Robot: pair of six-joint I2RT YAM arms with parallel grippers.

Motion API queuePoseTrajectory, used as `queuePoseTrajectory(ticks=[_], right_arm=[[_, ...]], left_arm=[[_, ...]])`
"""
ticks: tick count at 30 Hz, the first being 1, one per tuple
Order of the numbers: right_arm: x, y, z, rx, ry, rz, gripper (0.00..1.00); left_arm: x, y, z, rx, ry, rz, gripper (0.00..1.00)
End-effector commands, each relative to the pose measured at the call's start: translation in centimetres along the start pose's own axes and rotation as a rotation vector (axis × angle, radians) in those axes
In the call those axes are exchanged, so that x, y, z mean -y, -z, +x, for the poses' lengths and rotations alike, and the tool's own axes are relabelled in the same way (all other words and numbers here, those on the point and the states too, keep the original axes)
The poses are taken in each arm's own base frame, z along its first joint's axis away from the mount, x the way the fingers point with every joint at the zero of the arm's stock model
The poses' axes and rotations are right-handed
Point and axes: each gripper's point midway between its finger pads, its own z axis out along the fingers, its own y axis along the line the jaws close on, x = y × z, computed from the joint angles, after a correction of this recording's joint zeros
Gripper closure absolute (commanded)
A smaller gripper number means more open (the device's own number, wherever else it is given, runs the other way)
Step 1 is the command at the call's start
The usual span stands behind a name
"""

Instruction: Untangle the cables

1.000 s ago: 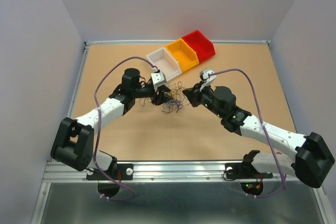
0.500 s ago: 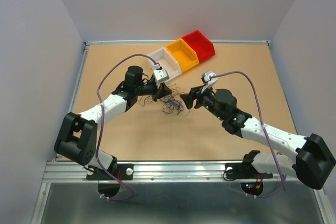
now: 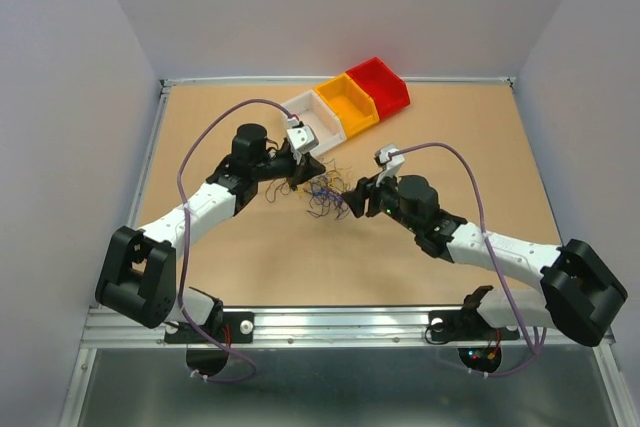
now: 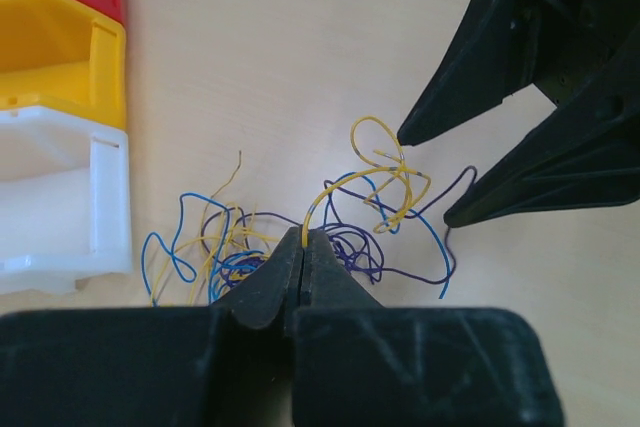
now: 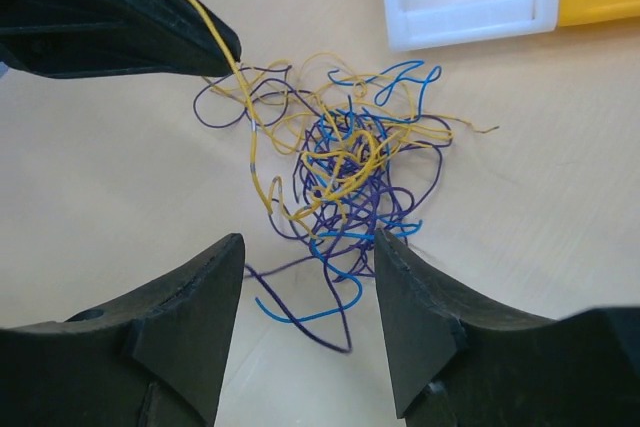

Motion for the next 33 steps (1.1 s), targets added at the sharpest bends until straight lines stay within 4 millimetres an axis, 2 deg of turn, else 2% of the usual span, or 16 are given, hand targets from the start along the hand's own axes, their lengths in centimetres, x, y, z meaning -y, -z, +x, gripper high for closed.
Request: queuePoseTrajectory(ticks=[1, 5, 10, 13, 17, 23, 33], right_arm=[[-1.9, -0.4, -2.4, 0.089, -0.030, -0.085, 0.41], [-2.0, -0.4, -2.4, 0.089, -0.037, -0.088, 0.41], [-1.7, -0.7, -1.7, 0.056, -0.035, -0.076, 0.40], [-1.4, -0.5, -0.9, 0.035, -0.048, -0.061, 0.31], [-0.1, 0.2, 0.0, 0.019, -0.073, 0.008, 0.27], [-0.7, 1.0, 0.6, 0.005, -0.041, -0.043, 0.26], [-0.3, -1.2, 1.7, -0.037, 0.017, -0.032, 0.28]], left_arm=[[-1.4, 0.6, -3.6, 0.071, -0.038, -0.088, 1.00], [-3.2, 0.7, -3.3, 0.072, -0.012, -0.190, 1.00], [-4.2, 0.7, -2.9, 0.062, 0.004, -0.242, 1.00], [-5.1, 0.9, -2.7, 0.058, 0.020, -0.275, 1.00], [-5.6, 0.8, -2.2, 0.050, 0.033, -0.281, 1.00], [-6.2, 0.6, -1.7, 0.041, 0.040, -0.287, 1.00], [-6.5, 0.7, -1.5, 0.039, 0.051, -0.279, 1.00]])
